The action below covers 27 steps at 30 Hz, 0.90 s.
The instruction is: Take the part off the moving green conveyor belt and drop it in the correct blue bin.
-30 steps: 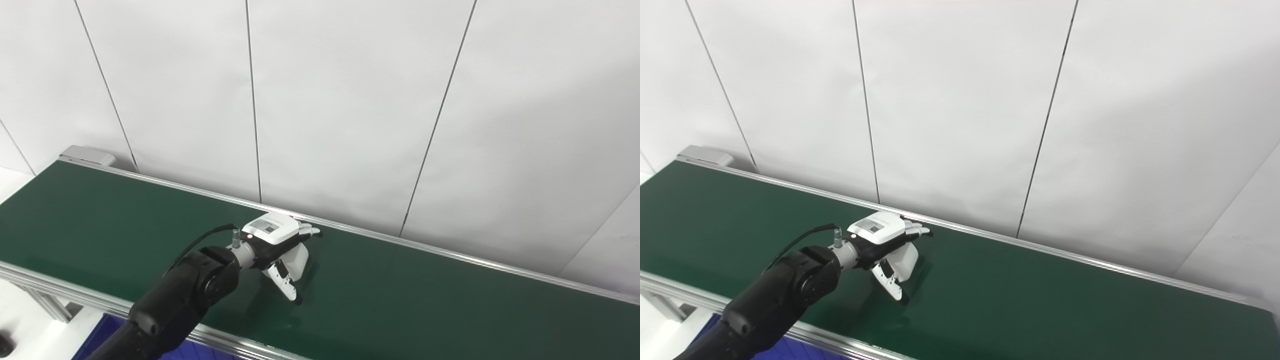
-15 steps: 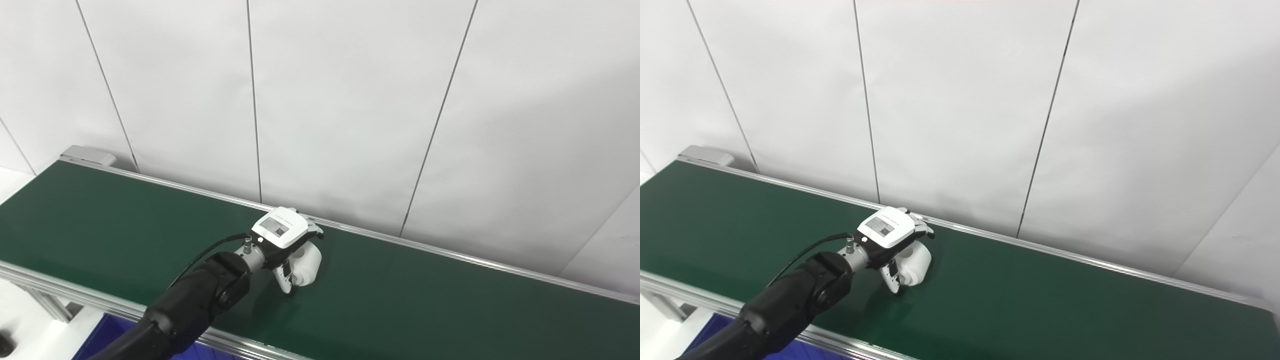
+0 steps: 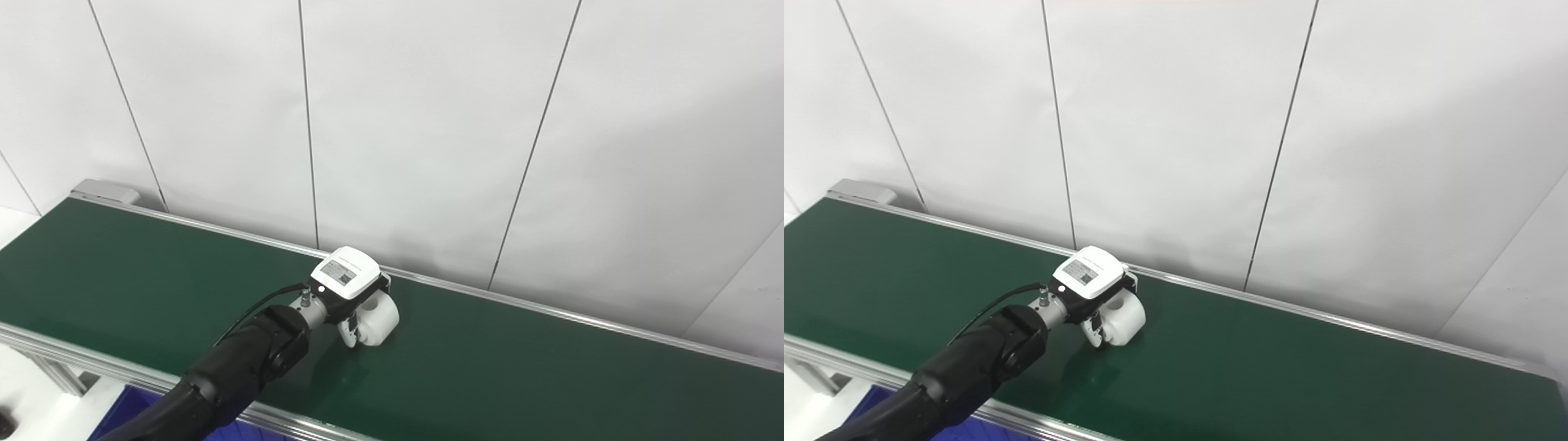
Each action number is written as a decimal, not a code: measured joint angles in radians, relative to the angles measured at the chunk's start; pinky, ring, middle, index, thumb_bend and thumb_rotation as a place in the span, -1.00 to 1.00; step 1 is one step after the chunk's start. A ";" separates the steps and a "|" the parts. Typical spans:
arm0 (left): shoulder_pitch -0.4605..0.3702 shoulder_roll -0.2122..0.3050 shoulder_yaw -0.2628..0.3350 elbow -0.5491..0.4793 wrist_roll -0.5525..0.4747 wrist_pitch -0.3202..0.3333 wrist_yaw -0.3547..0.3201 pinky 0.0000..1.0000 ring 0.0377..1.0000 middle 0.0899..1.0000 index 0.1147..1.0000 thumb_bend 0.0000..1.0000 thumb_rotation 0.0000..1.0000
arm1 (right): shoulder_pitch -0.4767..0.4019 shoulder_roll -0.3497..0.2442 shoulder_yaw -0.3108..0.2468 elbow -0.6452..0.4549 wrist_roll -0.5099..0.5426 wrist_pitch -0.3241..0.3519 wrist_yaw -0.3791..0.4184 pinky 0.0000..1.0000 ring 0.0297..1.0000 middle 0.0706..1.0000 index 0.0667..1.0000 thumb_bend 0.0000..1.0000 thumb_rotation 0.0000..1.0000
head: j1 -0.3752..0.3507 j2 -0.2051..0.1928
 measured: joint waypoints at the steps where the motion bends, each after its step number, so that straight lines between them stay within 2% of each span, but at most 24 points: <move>1: 0.000 0.000 -0.002 -0.003 0.000 0.000 -0.005 0.55 0.20 0.18 -0.15 0.04 -0.90 | 0.000 0.000 0.000 0.000 0.000 0.000 0.000 1.00 0.95 1.00 1.00 0.40 0.85 | 0.000 0.000; 9: 0.002 0.012 -0.003 -0.020 -0.010 -0.008 -0.015 0.57 0.23 0.17 -0.16 0.04 -0.90 | 0.006 0.006 0.000 -0.005 0.006 0.000 0.005 1.00 0.93 1.00 1.00 0.41 0.84 | 0.006 0.014; 11: 0.008 0.023 0.002 -0.051 -0.021 -0.009 -0.026 0.53 0.20 0.15 -0.16 0.04 -0.90 | 0.008 0.007 0.000 -0.009 0.006 0.000 0.008 1.00 0.92 1.00 1.00 0.40 0.85 | 0.018 0.032; 12: 0.013 0.030 0.007 -0.083 -0.024 -0.010 -0.030 0.52 0.17 0.14 -0.16 0.04 -0.90 | 0.009 0.007 0.000 -0.012 0.006 0.000 0.010 1.00 0.92 1.00 1.00 0.41 0.86 | 0.018 0.032; 13: 0.017 0.035 0.016 -0.113 -0.029 -0.014 -0.030 0.52 0.15 0.12 -0.16 0.04 -0.90 | 0.010 0.007 -0.001 -0.017 0.006 0.000 0.011 1.00 0.92 1.00 1.00 0.41 0.87 | 0.031 0.050; 14: 0.022 0.038 0.028 -0.145 -0.035 -0.019 -0.030 0.51 0.12 0.10 -0.16 0.04 -0.90 | 0.010 0.007 -0.002 -0.023 0.006 0.000 0.013 1.00 0.92 1.00 1.00 0.41 0.88 | 0.063 0.090; 15: 0.026 0.041 0.041 -0.175 -0.044 -0.022 -0.028 0.51 0.08 0.02 -0.17 0.04 -0.95 | 0.012 0.008 -0.003 -0.032 0.006 0.000 0.016 1.00 0.93 1.00 1.00 0.43 0.89 | 0.063 0.091; 17: 0.041 0.048 0.073 -0.254 -0.067 -0.023 -0.033 0.50 -0.01 -0.10 -0.16 0.05 -0.99 | 0.015 0.008 -0.006 -0.055 0.006 0.000 0.021 1.00 0.94 1.00 1.00 0.46 0.94 | 0.093 0.133; 18: 0.051 0.052 0.091 -0.303 -0.080 -0.022 -0.045 0.50 -0.02 -0.12 -0.15 0.05 -1.00 | 0.018 0.009 -0.008 -0.070 0.006 0.000 0.024 1.00 0.94 1.00 1.00 0.46 0.95 | 0.094 0.133; 20: 0.067 0.058 0.125 -0.390 -0.106 -0.019 -0.068 0.50 -0.05 -0.13 -0.15 0.05 -1.00 | 0.027 0.011 -0.013 -0.106 0.006 0.002 0.025 1.00 0.96 1.00 1.00 0.44 0.98 | 0.142 0.193; 21: 0.080 0.066 0.145 -0.434 -0.111 -0.016 -0.084 0.50 -0.06 -0.12 -0.15 0.05 -1.00 | 0.029 0.011 -0.013 -0.126 0.006 0.005 0.030 1.00 0.97 1.00 1.00 0.42 0.99 | 0.150 0.202; 22: 0.093 0.072 0.162 -0.471 -0.121 -0.013 -0.098 0.53 -0.02 -0.11 -0.16 0.05 -1.00 | 0.032 0.011 -0.013 -0.144 0.006 0.009 0.033 1.00 0.98 1.00 1.00 0.41 1.00 | 0.172 0.228; 24: 0.135 0.083 0.204 -0.571 -0.145 0.008 -0.141 0.56 0.01 -0.10 -0.16 0.05 -1.00 | 0.038 0.011 -0.014 -0.176 0.007 0.025 0.044 1.00 0.99 1.00 1.00 0.40 1.00 | 0.172 0.229; 25: 0.162 0.086 0.229 -0.621 -0.154 0.020 -0.168 0.58 0.02 -0.10 -0.16 0.05 -1.00 | 0.040 0.011 -0.015 -0.193 0.008 0.040 0.048 1.00 0.99 1.00 1.00 0.40 1.00 | 0.189 0.250; 27: 0.228 0.089 0.269 -0.709 -0.175 0.047 -0.208 0.54 -0.03 -0.13 -0.15 0.05 -1.00 | 0.045 0.011 -0.018 -0.225 0.010 0.065 0.050 1.00 1.00 1.00 1.00 0.35 1.00 | 0.205 0.262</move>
